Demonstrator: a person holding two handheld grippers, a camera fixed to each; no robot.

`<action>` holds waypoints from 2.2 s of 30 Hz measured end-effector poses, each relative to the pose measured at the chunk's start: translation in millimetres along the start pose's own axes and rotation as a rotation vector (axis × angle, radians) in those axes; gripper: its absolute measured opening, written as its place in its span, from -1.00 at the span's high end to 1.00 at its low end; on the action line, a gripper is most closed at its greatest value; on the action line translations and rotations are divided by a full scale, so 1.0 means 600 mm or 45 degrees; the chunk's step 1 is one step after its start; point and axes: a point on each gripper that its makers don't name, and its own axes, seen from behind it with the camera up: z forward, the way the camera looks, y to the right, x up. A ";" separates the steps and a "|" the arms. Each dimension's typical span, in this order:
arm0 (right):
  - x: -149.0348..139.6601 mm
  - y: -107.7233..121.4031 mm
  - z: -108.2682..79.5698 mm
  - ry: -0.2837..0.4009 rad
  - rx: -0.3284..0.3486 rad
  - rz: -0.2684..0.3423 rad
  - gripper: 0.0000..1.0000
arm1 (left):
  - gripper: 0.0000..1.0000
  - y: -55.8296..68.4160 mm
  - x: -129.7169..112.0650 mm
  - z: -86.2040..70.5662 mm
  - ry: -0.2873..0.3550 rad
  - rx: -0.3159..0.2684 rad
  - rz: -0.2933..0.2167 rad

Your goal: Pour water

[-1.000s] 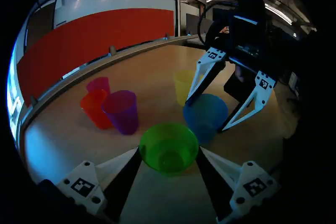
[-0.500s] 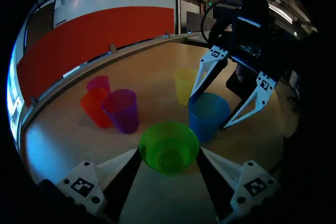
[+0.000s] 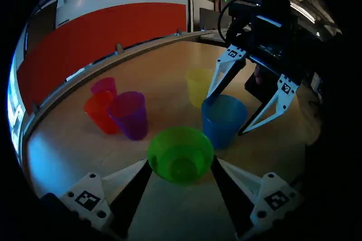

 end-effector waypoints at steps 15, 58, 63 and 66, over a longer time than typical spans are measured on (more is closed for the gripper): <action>-0.034 -0.006 -0.024 -0.026 -0.033 0.040 -1.00 | -0.82 -0.005 -0.018 -0.012 -0.052 0.032 0.026; -0.066 0.027 -0.162 0.086 -0.375 0.257 -1.00 | -0.82 -0.050 -0.047 -0.140 0.110 0.326 -0.150; -0.060 0.051 -0.190 0.128 -0.485 0.292 -1.00 | -0.82 -0.077 -0.035 -0.164 0.188 0.417 -0.182; -0.055 0.067 -0.208 0.167 -0.555 0.322 -1.00 | -0.83 -0.096 -0.025 -0.177 0.253 0.471 -0.220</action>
